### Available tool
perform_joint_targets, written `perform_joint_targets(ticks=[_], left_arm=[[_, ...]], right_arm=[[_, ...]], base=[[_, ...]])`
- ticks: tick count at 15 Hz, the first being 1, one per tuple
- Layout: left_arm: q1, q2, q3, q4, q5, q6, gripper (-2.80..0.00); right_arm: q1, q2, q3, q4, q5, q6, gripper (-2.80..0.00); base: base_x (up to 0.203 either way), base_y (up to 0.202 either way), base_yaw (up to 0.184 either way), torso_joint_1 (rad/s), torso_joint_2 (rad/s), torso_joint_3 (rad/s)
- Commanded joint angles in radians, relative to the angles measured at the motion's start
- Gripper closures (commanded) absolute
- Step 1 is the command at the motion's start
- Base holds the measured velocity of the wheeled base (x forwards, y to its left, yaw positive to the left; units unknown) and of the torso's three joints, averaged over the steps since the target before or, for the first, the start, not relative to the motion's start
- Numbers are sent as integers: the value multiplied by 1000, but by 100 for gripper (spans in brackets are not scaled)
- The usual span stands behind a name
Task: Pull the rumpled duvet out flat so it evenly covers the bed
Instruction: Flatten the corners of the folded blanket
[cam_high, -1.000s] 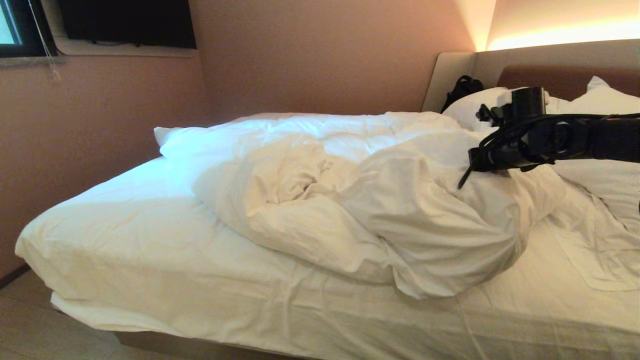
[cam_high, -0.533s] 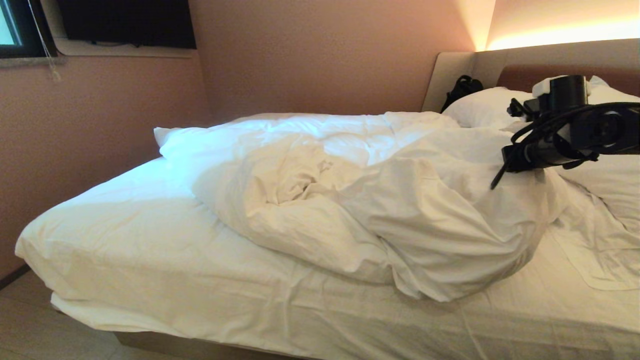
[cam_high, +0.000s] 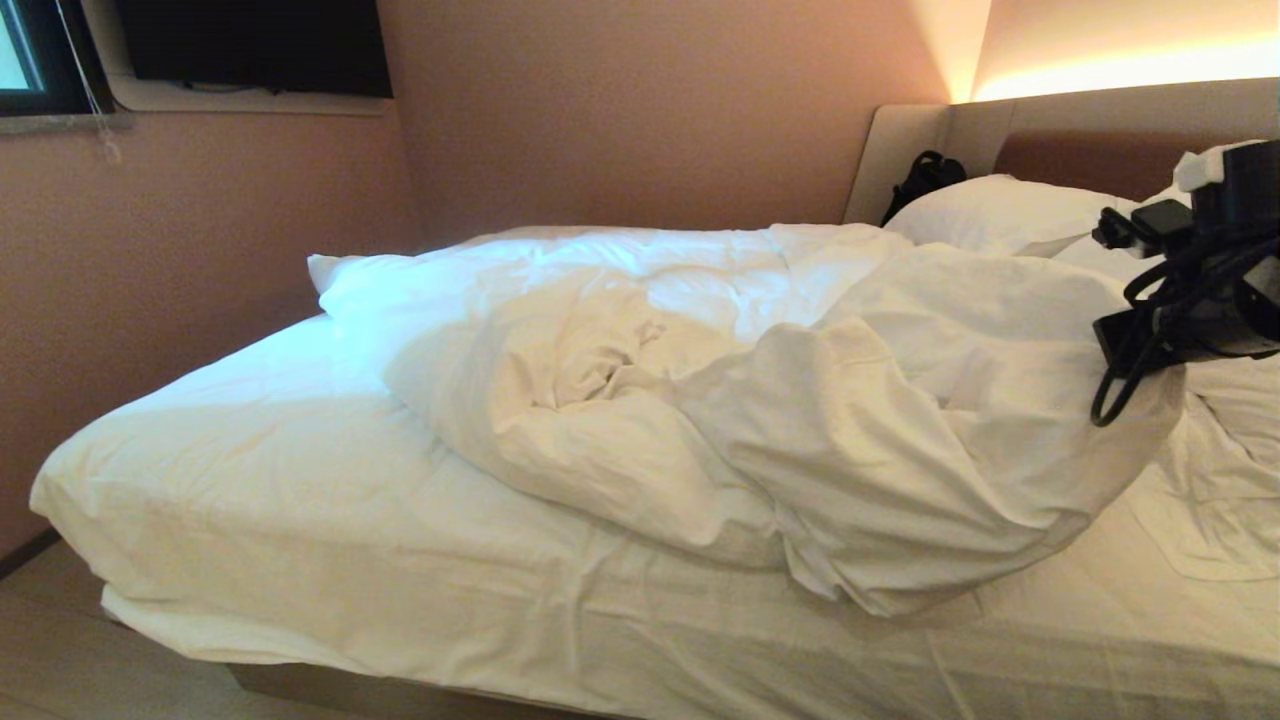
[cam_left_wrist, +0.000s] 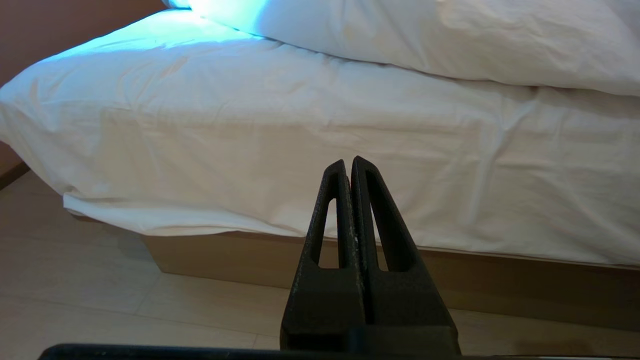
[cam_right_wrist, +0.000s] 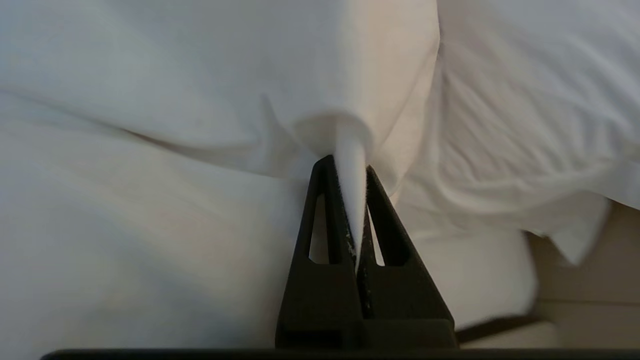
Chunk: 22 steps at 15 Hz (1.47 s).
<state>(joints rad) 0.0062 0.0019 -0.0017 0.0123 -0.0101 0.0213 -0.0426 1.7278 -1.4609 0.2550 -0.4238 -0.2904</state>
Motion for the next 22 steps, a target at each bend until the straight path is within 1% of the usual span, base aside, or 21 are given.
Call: perform_joint_targets(ticks=[1, 3, 5, 6, 11, 13, 16, 18, 19, 22], left_arm=[[0, 0, 0, 0, 0, 0, 0], [1, 0, 0, 0, -1, 0, 0], [1, 0, 0, 0, 1, 0, 0], [1, 0, 0, 0, 0, 0, 0], [0, 0, 0, 0, 0, 0, 0], [0, 0, -1, 0, -1, 0, 0], [0, 0, 0, 0, 0, 0, 0], [0, 0, 0, 0, -1, 0, 0], [0, 0, 0, 0, -1, 0, 0], [1, 0, 0, 0, -1, 0, 0]], right_arm=[[-15, -43, 46, -1, -3, -112, 0], [-15, -32, 53, -2, -3, -142, 0], [-16, -18, 52, -3, -3, -149, 0], [-15, -5, 50, -3, -3, -150, -280], [-14, -16, 48, -6, -2, -141, -280], [-9, -35, 44, -53, 8, -121, -280], [40, -37, 46, -308, 31, -47, -280], [90, -34, 54, -411, 34, -4, -280], [104, -34, 57, -433, 34, 8, 0], [132, -10, 54, -446, 52, 18, 0]], base=[[0, 0, 0, 0, 0, 0], [0, 0, 0, 0, 0, 0], [0, 0, 0, 0, 0, 0], [0, 0, 0, 0, 0, 0], [0, 0, 0, 0, 0, 0], [0, 0, 0, 0, 0, 0], [0, 0, 0, 0, 0, 0], [0, 0, 0, 0, 0, 0], [0, 0, 0, 0, 0, 0], [0, 0, 0, 0, 0, 0]])
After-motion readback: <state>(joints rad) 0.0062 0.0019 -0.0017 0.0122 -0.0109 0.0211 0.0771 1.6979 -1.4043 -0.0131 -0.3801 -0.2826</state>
